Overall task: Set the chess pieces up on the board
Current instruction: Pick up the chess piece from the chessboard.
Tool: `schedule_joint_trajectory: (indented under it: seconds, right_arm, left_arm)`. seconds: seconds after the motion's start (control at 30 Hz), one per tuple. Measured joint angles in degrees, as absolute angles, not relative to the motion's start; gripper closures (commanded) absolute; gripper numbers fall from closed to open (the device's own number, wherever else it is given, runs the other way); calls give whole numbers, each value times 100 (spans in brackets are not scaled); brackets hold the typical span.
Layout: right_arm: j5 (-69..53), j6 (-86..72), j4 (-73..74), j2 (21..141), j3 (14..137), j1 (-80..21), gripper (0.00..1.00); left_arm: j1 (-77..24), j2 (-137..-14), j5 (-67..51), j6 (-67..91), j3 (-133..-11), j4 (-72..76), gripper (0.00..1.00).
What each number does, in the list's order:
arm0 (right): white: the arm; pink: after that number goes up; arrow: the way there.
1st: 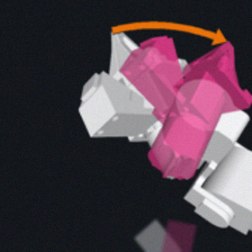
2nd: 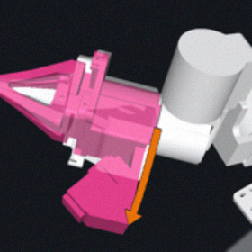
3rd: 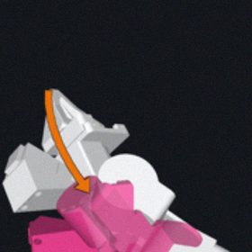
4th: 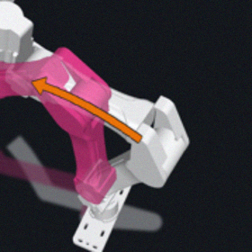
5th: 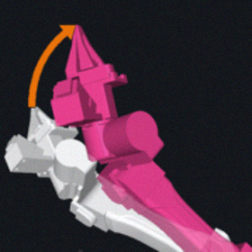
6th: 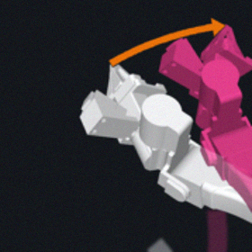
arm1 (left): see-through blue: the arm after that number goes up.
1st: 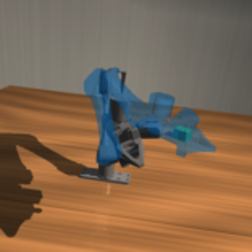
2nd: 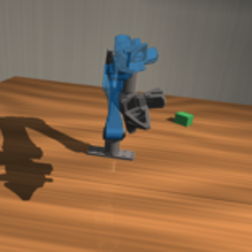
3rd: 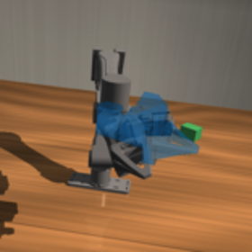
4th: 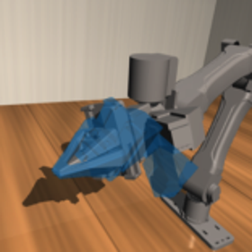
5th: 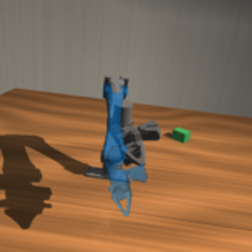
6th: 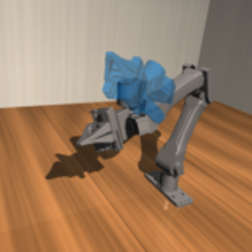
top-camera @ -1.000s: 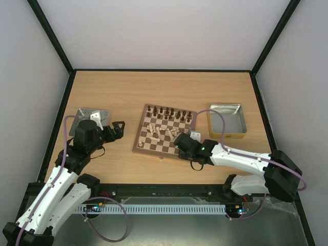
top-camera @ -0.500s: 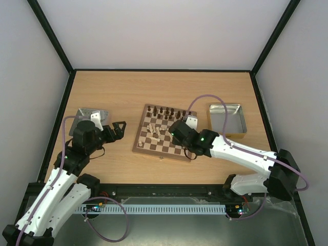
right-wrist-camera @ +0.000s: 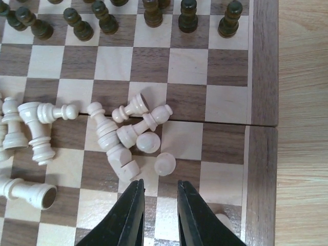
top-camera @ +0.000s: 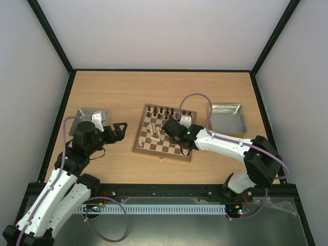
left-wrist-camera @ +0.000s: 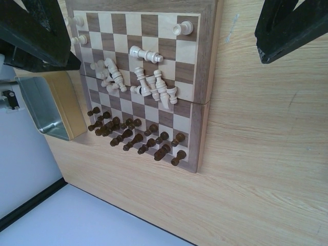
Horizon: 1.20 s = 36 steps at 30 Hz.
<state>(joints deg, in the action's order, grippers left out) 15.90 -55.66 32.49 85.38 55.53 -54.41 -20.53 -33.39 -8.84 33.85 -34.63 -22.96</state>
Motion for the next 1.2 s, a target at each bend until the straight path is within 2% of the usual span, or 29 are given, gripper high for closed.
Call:
schedule_joint_trajectory:
  seconds: [0.5, 0.77, 1.2]
  right_arm:
    - [1245, -5050, 2816, 9170, 5542, -5096, 80]
    - [1208, -4875, 2803, 9417, 5553, -5096, 93]
    - [1114, -4893, 2873, 8984, 5540, -5096, 94]
  left_arm:
    - [-2053, -3555, -832, 3387, -3463, -2259, 0]
    - [-2053, -3555, -740, 3393, -3463, -2261, 0]
    - [-2053, -3555, -725, 3402, -3463, -2261, 0]
